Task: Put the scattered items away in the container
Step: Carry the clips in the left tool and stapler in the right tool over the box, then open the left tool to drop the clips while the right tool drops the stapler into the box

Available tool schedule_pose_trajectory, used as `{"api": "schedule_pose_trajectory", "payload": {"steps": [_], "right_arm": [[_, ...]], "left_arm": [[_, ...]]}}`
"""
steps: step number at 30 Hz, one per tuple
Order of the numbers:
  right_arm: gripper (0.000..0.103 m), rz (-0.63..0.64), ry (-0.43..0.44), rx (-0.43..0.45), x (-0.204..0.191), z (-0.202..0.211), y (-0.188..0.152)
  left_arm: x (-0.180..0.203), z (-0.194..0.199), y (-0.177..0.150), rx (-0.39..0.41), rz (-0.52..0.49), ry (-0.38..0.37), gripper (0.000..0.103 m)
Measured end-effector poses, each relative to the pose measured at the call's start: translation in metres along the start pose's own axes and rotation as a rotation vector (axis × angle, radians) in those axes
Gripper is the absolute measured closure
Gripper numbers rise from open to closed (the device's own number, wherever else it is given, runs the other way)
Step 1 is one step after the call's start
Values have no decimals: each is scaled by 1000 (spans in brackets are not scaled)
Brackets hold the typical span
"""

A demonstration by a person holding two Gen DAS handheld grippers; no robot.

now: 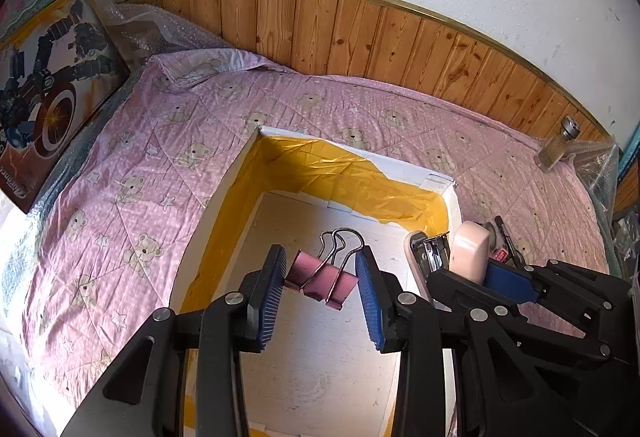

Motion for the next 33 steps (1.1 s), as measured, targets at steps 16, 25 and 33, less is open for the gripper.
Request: {"api": "schedule_pose_trajectory", "payload": {"steps": [16,25,33], "right_arm": [[77,63,-5,-138,18,-65,11],[77,120,-31,-223,27,-97,9],[76,195,-79,-239,25,-107,11]], "left_arm": [[-12,-79,7,-175,-4,20,66],[-11,-122,3,-225,-37,29,65],[-8,-149,5,-244,-59,28,65]]}}
Point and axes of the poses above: each gripper's, at about its wrist camera, not at the fingertips, and z roughly against the way its jaws point, x to its right, y to its top, the point moved 5 cm from there along -z, roughly the way its jaws point, and after that the axes turned 5 degrees about x, right-handed, at the moved point
